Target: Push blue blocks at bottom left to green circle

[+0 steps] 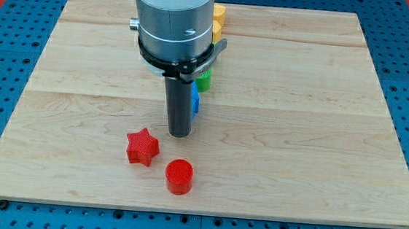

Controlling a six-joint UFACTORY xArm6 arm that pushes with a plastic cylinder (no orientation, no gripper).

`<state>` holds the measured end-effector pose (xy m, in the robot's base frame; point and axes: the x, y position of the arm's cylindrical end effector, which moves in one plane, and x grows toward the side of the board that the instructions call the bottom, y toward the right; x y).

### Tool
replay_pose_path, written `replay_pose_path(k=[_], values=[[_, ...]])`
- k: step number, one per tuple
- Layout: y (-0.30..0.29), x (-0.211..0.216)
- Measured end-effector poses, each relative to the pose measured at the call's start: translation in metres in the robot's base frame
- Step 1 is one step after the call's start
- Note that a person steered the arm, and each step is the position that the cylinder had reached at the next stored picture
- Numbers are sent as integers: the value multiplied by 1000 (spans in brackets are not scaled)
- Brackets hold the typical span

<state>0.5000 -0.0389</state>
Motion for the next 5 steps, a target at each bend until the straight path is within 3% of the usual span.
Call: replay_pose_path(k=[5], values=[[1,-13]])
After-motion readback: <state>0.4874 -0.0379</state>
